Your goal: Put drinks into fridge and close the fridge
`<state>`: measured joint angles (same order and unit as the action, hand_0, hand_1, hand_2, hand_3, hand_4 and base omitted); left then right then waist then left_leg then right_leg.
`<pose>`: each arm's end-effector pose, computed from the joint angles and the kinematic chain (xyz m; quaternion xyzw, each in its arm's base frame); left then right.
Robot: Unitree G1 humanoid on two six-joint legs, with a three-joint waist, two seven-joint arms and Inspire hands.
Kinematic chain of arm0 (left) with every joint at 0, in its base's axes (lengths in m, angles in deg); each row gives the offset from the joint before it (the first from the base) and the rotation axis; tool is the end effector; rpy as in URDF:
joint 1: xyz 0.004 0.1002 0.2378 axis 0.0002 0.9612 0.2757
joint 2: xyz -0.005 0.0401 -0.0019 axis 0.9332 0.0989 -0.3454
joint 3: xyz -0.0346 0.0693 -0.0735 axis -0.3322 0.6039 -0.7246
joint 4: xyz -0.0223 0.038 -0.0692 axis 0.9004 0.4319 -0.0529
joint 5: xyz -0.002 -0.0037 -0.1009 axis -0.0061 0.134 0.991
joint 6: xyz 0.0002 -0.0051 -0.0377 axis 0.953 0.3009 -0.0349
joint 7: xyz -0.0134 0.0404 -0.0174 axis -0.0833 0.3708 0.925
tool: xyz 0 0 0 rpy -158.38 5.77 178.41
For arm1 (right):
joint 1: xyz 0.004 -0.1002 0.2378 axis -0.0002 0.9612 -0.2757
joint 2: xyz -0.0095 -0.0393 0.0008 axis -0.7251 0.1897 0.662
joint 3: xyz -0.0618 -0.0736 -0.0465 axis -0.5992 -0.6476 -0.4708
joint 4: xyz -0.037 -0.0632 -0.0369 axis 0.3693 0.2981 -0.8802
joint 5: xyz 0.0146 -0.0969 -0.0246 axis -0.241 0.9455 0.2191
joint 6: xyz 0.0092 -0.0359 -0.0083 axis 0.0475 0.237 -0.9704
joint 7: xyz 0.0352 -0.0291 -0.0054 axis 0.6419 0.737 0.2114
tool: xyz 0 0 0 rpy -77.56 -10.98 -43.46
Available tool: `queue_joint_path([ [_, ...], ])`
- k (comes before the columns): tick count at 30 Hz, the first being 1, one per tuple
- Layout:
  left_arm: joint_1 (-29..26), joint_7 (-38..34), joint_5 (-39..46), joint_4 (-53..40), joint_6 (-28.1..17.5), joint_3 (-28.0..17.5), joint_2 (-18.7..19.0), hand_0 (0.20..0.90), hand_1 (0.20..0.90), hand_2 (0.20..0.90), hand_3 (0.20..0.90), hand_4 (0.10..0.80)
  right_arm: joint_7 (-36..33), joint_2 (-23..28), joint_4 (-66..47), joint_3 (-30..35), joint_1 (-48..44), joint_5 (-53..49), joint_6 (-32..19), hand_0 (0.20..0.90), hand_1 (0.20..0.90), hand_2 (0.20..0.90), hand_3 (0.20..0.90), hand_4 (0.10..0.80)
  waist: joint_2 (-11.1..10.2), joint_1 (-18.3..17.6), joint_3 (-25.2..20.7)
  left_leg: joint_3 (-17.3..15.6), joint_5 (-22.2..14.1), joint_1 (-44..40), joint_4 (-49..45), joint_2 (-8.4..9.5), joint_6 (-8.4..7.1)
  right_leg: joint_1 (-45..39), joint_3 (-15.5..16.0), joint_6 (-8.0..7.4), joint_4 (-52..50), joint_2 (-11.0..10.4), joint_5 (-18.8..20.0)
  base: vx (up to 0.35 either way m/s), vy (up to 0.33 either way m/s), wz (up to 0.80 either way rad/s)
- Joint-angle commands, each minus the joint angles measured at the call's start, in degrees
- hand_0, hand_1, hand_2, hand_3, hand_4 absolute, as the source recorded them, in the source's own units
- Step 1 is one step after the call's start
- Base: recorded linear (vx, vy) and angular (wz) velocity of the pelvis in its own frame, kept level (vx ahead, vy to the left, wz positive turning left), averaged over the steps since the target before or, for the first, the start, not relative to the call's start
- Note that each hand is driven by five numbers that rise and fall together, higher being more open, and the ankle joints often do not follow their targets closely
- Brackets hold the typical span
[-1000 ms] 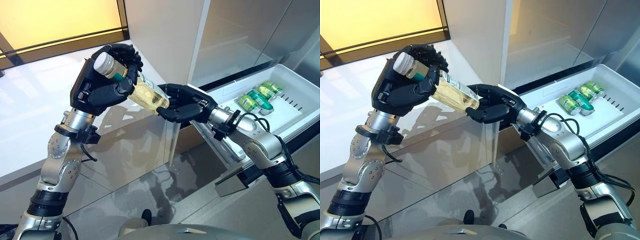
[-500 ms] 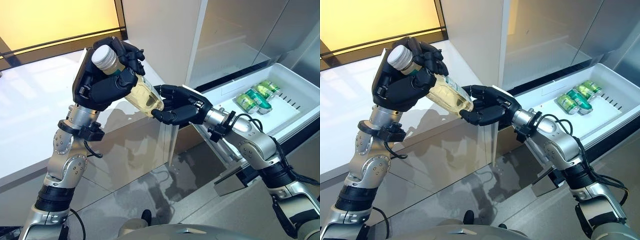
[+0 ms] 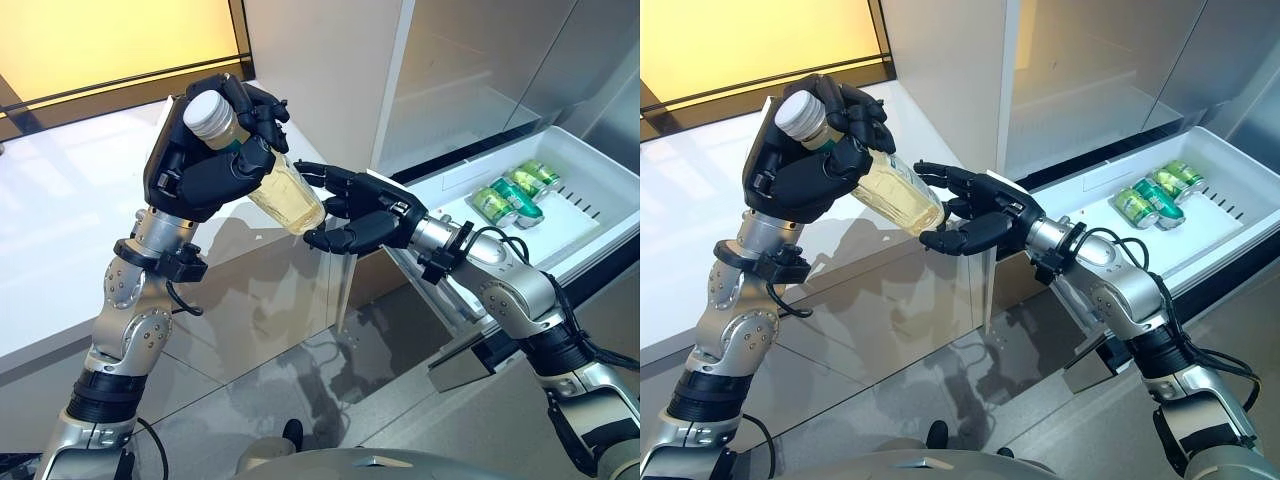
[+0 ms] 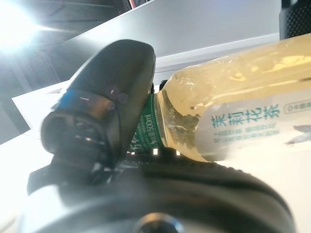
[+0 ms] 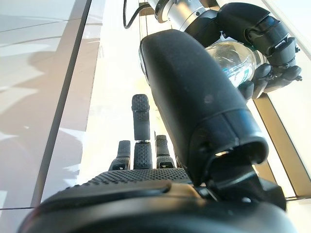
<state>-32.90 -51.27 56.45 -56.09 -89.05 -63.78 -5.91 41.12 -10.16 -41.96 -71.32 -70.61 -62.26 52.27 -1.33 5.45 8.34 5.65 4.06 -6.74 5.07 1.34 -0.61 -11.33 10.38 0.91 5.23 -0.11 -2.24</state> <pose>0.2210 0.2147 0.1679 -0.0940 -0.3335 -0.2668 0.8993 0.2651 -0.1644 0.1516 -0.0090 -0.0252 0.4309 0.9020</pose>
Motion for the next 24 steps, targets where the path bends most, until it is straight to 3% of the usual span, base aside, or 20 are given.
queue_joint_path([
  [1, -8.79, 1.21, 0.99, -0.56, -4.64, 2.42, 2.65, 0.3, 0.3, 0.3, 0.2, 0.1, 1.1, -2.93, -5.15, 2.55, -11.97, -3.67, -7.93, 0.9, 0.9, 0.9, 0.9, 0.8, -1.16, -1.12, -7.3, 0.3, -5.02, -2.12, -0.12, 2.71, 2.1, 2.32, -3.41, -3.37, -1.03, -1.17, 3.36, 0.0, 0.0, 0.0],
  [24, -12.51, 5.38, -3.2, -0.92, -0.64, 6.45, 8.42, 0.3, 0.3, 0.3, 0.2, 0.1, 3.4, 0.27, -6.7, -2.72, -17.47, -2.97, -5.53, 0.9, 0.9, 0.9, 0.9, 0.8, -1.01, -1.08, -7.48, -0.24, -4.91, -2.16, -0.19, 2.72, 2.15, 2.31, -3.6, -3.51, -1.14, -1.23, 3.43, 0.0, 0.0, 0.0],
])
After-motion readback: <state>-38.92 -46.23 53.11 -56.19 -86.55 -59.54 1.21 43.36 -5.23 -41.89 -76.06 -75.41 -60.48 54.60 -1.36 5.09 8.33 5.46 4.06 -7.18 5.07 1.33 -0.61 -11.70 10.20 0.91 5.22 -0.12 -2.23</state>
